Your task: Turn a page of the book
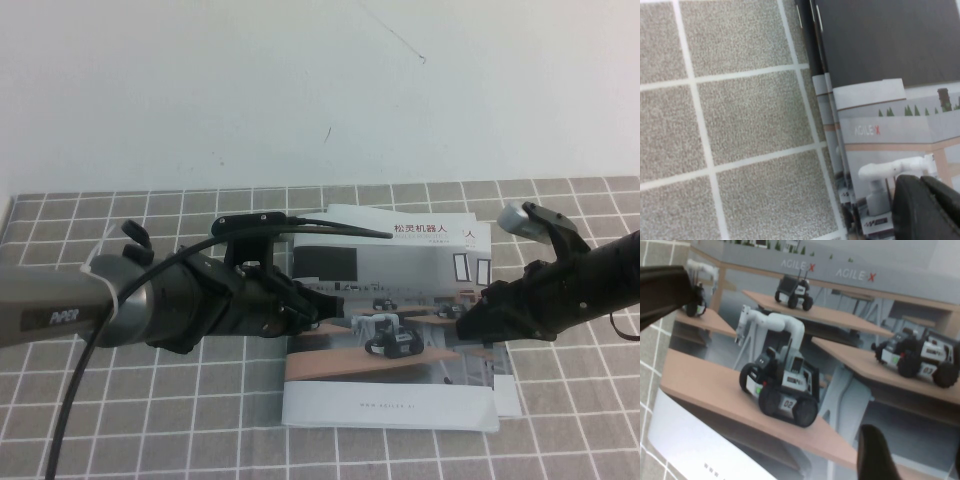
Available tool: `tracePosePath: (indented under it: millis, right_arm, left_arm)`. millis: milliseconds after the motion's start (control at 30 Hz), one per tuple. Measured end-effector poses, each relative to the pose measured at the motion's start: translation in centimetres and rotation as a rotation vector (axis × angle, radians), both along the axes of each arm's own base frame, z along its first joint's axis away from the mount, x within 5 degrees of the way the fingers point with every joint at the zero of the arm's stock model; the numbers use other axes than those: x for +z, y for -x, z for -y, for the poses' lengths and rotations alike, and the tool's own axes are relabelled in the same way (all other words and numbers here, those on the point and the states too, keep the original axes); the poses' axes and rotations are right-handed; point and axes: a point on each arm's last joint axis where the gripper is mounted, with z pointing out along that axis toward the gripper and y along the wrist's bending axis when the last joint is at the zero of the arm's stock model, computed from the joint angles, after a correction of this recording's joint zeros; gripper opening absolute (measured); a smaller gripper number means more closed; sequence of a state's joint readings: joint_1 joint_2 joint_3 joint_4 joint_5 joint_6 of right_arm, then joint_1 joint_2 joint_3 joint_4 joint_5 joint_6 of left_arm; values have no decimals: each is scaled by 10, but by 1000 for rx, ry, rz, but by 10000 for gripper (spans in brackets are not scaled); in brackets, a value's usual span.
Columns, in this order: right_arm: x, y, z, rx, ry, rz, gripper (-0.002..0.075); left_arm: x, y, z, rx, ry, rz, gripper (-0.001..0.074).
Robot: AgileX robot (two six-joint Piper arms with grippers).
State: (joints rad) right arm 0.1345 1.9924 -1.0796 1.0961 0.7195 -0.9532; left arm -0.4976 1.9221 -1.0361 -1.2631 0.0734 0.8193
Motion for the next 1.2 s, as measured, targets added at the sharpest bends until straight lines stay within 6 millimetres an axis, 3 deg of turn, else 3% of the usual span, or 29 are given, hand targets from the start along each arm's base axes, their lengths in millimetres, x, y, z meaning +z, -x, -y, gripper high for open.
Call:
tracePosePath:
  millis: [1200]
  right_arm:
    - [0, 6, 0, 66, 6, -54, 342]
  left_arm:
    - [0, 0, 0, 1, 1, 0, -3]
